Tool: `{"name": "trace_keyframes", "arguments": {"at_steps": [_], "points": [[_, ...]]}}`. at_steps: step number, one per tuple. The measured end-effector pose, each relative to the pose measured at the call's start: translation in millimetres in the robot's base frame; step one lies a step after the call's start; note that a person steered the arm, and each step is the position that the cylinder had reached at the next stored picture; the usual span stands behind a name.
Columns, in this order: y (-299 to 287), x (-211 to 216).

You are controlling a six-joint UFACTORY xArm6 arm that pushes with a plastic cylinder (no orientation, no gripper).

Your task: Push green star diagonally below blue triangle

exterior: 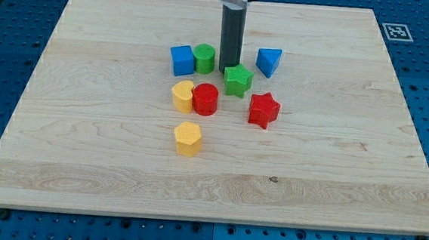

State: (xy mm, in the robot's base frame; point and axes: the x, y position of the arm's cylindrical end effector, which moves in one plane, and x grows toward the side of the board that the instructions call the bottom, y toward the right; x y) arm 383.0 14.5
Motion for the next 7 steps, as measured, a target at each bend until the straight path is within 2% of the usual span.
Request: {"name": "trace_keyframes", "arguments": {"at_steps": [3,7], "points": [[-2,0],[-31,57]]}}
